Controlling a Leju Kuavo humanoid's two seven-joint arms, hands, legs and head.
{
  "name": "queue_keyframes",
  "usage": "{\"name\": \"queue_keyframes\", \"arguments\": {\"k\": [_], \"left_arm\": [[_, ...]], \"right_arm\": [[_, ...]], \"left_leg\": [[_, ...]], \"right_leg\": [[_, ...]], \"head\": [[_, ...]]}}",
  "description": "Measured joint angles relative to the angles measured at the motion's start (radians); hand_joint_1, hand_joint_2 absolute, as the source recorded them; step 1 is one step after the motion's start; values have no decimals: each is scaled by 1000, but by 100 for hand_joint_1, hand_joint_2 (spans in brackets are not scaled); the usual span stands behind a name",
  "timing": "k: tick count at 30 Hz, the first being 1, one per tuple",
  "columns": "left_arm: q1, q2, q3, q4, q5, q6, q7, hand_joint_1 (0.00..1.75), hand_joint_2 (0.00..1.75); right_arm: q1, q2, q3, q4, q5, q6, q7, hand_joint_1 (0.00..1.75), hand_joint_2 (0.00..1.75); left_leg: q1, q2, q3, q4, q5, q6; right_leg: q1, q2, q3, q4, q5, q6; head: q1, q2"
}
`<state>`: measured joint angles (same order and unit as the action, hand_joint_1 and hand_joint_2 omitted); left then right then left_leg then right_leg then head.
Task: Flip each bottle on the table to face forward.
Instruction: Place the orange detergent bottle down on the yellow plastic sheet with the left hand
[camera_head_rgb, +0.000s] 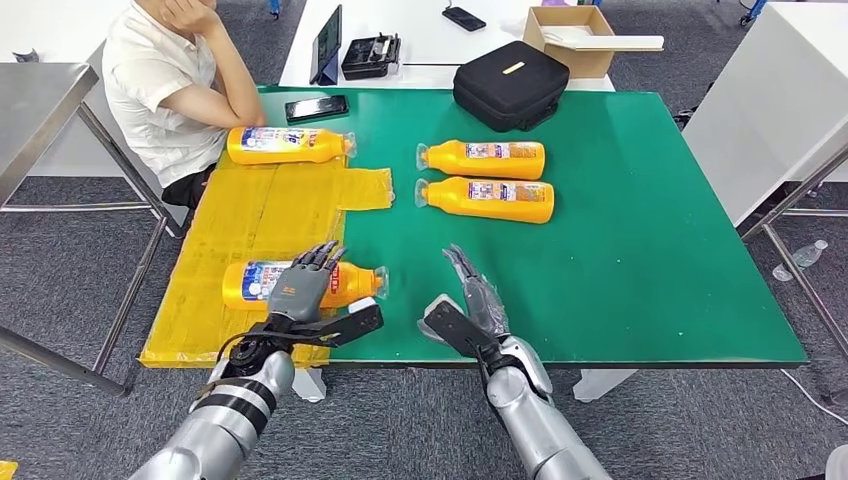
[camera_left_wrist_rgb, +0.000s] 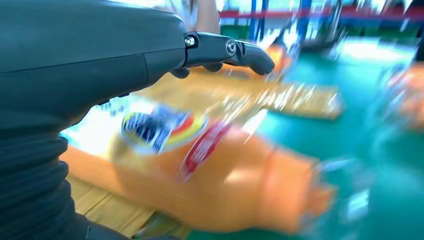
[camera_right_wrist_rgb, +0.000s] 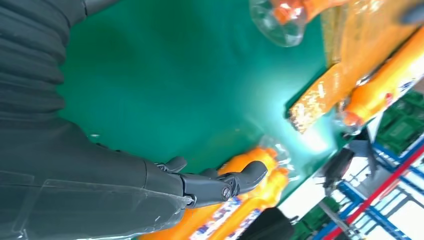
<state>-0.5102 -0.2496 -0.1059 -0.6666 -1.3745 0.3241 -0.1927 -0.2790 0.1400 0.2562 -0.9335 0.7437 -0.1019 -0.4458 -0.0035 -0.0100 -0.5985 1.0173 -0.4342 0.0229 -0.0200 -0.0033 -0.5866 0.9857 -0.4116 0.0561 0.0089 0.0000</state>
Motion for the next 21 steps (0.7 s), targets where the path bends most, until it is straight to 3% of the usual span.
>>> {"name": "queue_keyframes", "arguments": {"k": [9,21], "left_arm": [[144,-25,-92,-339,16,39,-1,0,175],[198,-31,-158,-464,13,70,-2,0,175]], "right_arm": [[70,5,-24,-106,27,7,24,0,175],[95,7,-36,-168,43,14,31,0,175]], "left_leg": [[0,0,-6,0,0,0],[-1,0,-6,0,0,0]], "right_leg": [[0,0,-6,0,0,0],[0,0,-6,0,0,0]], "head": [[0,0],[0,0]]}}
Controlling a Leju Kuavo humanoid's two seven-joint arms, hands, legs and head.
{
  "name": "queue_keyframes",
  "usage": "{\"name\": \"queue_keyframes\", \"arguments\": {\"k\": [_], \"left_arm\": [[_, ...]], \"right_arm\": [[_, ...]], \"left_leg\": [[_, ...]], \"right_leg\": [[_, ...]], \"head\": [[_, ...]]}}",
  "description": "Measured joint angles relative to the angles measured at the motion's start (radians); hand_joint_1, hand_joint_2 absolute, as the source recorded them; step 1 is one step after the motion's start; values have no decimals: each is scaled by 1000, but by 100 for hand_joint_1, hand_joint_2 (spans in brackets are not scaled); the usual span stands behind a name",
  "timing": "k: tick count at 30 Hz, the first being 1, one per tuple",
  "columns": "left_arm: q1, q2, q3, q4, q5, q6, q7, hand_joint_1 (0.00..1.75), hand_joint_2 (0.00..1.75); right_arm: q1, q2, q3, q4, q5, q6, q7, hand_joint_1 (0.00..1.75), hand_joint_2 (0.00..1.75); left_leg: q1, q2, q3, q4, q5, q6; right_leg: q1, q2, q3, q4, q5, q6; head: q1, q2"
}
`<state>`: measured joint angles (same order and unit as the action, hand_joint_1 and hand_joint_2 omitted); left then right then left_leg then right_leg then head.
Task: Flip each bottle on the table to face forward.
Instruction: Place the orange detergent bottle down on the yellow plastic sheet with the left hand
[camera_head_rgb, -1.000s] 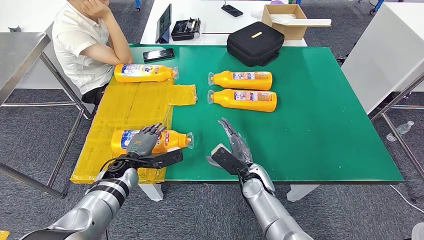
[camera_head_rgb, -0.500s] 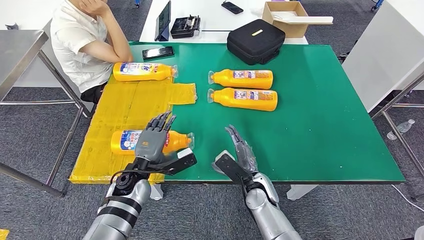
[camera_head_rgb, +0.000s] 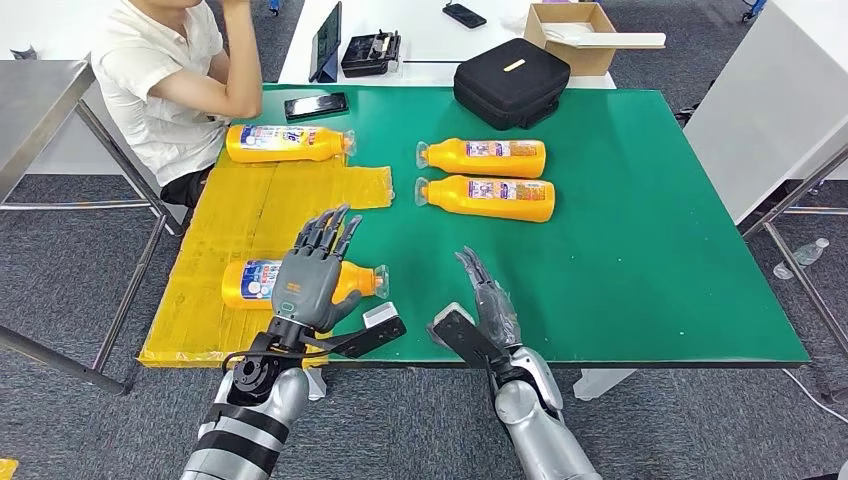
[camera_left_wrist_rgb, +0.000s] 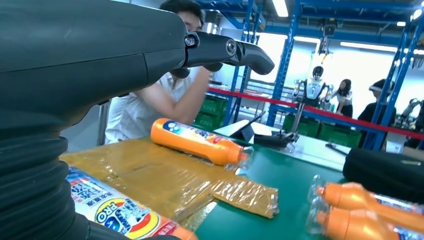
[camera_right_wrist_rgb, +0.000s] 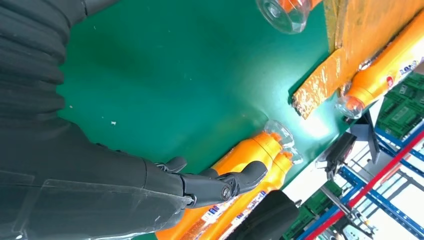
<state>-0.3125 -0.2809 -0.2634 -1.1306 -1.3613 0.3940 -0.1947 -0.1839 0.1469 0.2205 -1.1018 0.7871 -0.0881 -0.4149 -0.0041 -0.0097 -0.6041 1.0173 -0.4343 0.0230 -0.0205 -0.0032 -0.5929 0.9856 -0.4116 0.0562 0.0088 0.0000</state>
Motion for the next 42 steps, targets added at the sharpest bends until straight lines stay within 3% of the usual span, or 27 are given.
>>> {"name": "queue_keyframes", "arguments": {"k": [7,13,20,22,27,32,42], "left_arm": [[11,-2,-6,-24,33,-2,-14,0,175],[58,-10,-4,-95,230,-30,-89,0,175],[89,-17,-3,-153,306,-57,-114,0,175],[105,-22,-1,-170,451,-115,-136,0,175],[184,-25,-14,-207,861,-228,-152,0,175],[197,-25,-66,-203,922,-195,-155,0,175],[206,-25,-76,-214,882,-150,-162,0,175]], "right_arm": [[7,0,-2,-19,-24,10,-13,0,175],[73,9,-53,-148,-244,122,-71,0,175],[114,15,-96,-255,-258,123,-63,0,175],[132,20,-118,-290,-186,71,-33,0,175],[199,-16,-191,-385,271,-147,64,0,175],[206,-62,-233,-378,632,-279,181,0,175],[144,-123,-217,-279,741,-213,298,0,175]], "left_leg": [[0,0,0,0,0,0],[0,0,-1,0,0,0],[0,0,0,0,-1,0],[0,0,0,0,-1,0],[0,0,-1,0,-1,0],[-1,0,-2,0,-2,1],[-1,0,-1,0,-1,1]], "right_leg": [[0,0,0,0,0,0],[0,0,0,0,0,0],[0,0,-1,0,0,0],[0,0,0,0,0,0],[0,0,-1,-1,0,0],[-1,0,-1,-1,0,0],[-1,0,-1,-1,0,0]], "head": [[0,0],[0,0],[0,0],[0,0],[0,0],[-1,0],[-1,0]]}}
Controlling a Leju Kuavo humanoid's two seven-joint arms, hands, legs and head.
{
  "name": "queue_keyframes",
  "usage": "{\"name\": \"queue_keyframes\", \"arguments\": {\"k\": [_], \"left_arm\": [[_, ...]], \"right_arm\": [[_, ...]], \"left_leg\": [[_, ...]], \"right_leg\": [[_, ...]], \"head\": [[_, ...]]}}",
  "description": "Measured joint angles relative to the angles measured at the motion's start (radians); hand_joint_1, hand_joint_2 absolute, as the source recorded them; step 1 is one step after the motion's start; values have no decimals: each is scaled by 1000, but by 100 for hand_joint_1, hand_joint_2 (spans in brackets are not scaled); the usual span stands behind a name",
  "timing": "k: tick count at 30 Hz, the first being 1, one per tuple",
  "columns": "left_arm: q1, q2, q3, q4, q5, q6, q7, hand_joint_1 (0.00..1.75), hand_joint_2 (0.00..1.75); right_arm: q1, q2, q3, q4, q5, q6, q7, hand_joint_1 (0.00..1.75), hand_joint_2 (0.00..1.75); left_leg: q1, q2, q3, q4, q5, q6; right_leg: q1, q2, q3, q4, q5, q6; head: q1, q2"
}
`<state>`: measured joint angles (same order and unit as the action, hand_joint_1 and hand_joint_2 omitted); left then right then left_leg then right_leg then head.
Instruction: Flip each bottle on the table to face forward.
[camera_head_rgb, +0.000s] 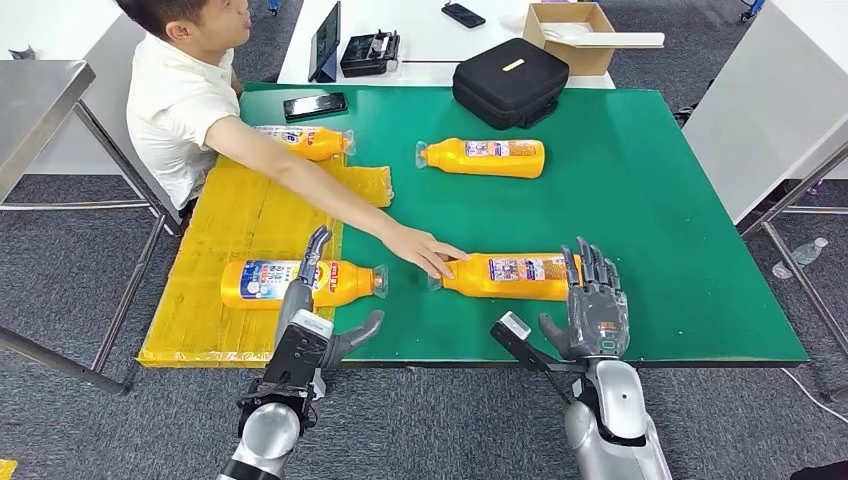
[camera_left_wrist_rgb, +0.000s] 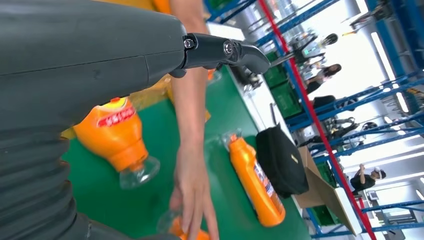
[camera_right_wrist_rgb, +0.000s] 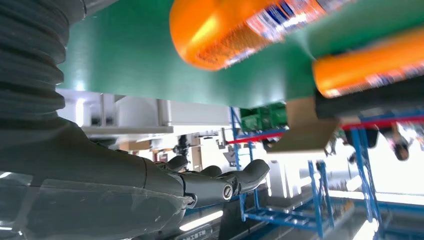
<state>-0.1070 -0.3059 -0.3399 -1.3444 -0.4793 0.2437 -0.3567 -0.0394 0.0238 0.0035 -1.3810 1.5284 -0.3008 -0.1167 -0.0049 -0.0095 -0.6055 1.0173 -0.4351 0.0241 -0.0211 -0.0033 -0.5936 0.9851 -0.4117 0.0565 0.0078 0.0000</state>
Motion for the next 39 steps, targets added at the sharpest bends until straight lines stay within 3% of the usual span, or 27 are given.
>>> {"name": "queue_keyframes", "arguments": {"k": [9,18,39], "left_arm": [[3,0,-1,-16,-60,5,-3,0,175],[-3,0,-13,-4,-76,7,-2,0,175],[-21,0,-46,32,-64,6,0,0,175]], "right_arm": [[-122,-52,4,201,24,50,30,0,175],[-299,-27,27,428,15,64,58,0,175],[-431,18,62,620,17,52,76,0,175]], "left_leg": [[0,0,0,0,0,0],[0,0,1,0,1,0],[0,1,1,0,1,0]], "right_leg": [[0,0,0,0,0,0],[0,0,0,0,1,0],[0,1,0,0,1,1]], "head": [[0,0],[0,0],[0,0]]}}
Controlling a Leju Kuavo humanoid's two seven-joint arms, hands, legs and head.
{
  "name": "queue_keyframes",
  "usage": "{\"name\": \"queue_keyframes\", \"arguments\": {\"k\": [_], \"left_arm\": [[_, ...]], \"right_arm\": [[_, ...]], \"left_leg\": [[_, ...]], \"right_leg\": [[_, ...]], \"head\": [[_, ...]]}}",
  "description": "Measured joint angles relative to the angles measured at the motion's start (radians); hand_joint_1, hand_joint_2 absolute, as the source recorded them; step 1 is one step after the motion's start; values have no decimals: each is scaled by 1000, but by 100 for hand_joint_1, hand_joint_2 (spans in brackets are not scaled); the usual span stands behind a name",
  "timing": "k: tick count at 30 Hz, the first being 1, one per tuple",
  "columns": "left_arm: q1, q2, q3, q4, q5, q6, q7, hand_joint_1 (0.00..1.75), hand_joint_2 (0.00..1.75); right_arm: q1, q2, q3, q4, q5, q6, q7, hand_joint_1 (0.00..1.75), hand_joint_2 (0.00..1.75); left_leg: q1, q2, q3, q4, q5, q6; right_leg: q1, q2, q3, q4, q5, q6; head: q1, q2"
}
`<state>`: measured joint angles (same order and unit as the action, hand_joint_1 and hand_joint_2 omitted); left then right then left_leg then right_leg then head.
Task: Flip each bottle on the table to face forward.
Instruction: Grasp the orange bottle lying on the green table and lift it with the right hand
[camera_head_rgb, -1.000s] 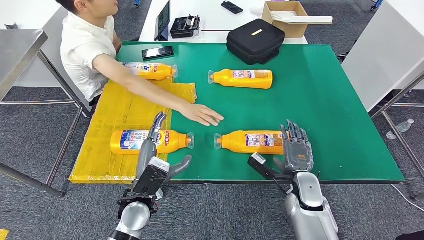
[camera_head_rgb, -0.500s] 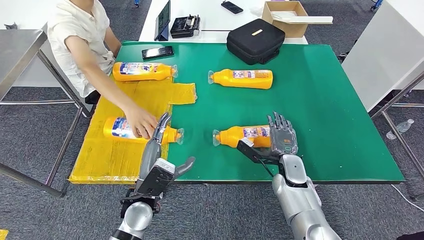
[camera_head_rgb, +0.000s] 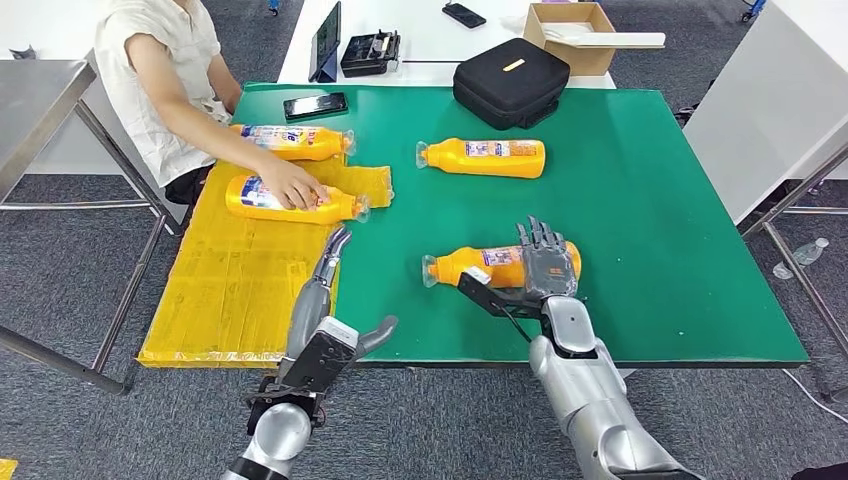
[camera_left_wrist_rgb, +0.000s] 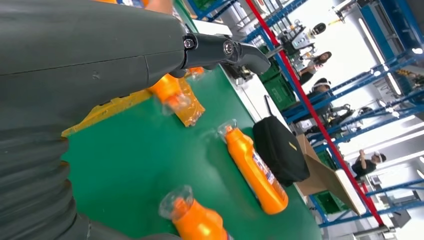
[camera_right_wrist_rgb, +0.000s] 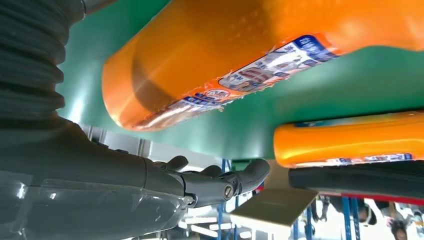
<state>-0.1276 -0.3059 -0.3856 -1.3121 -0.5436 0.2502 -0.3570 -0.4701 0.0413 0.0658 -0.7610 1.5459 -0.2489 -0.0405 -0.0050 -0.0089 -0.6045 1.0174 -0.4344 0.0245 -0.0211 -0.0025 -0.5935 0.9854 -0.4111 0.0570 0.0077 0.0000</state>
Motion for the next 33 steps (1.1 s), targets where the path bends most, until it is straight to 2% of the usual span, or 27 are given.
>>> {"name": "queue_keyframes", "arguments": {"k": [5,6,7,9,10,11,16,25,28,33], "left_arm": [[-9,0,-17,17,11,2,-5,0,175],[-10,0,-18,21,12,2,-5,0,175],[-11,0,-19,23,12,2,-5,0,175],[-13,0,-21,28,13,1,-5,0,175],[-13,0,-22,29,13,0,-5,0,175],[-14,0,-23,30,13,-2,-5,0,175],[-15,0,-25,34,21,-17,-7,0,175],[-25,0,-30,46,28,-25,-9,0,175],[-30,0,-31,50,30,-25,-13,0,175],[-31,0,-31,51,42,-29,-15,0,175]], "right_arm": [[-39,13,0,67,-8,22,5,0,175],[-44,13,0,83,-4,29,13,11,175],[-49,13,0,98,1,37,20,46,175],[-58,10,0,125,9,64,36,131,175],[-64,7,0,139,14,82,44,164,175],[-71,2,0,152,18,101,52,173,175],[-112,-31,0,205,25,171,66,175,175],[-145,-78,-1,260,25,191,58,175,175],[-148,-82,-5,264,1,193,29,175,175],[-152,-82,-41,264,-98,199,-66,175,175]], "left_leg": [[0,0,0,0,0,0],[0,0,0,0,0,0],[0,0,0,0,0,0],[0,0,0,0,0,0],[0,0,0,0,0,0],[0,0,0,0,0,0],[0,0,3,0,0,0],[0,-1,7,0,0,0],[0,0,8,0,0,0],[0,1,10,0,0,0]], "right_leg": [[0,0,0,0,0,0],[0,0,0,0,0,0],[0,0,0,0,0,0],[0,0,0,0,0,0],[0,0,0,0,0,0],[0,0,0,0,0,0],[0,0,2,-1,0,0],[0,0,6,-1,0,0],[0,0,7,-1,0,0],[0,1,9,-1,0,0]], "head": [[0,0],[0,0],[0,0],[0,0],[0,0],[0,0],[0,0],[0,0],[0,0],[0,0]]}}
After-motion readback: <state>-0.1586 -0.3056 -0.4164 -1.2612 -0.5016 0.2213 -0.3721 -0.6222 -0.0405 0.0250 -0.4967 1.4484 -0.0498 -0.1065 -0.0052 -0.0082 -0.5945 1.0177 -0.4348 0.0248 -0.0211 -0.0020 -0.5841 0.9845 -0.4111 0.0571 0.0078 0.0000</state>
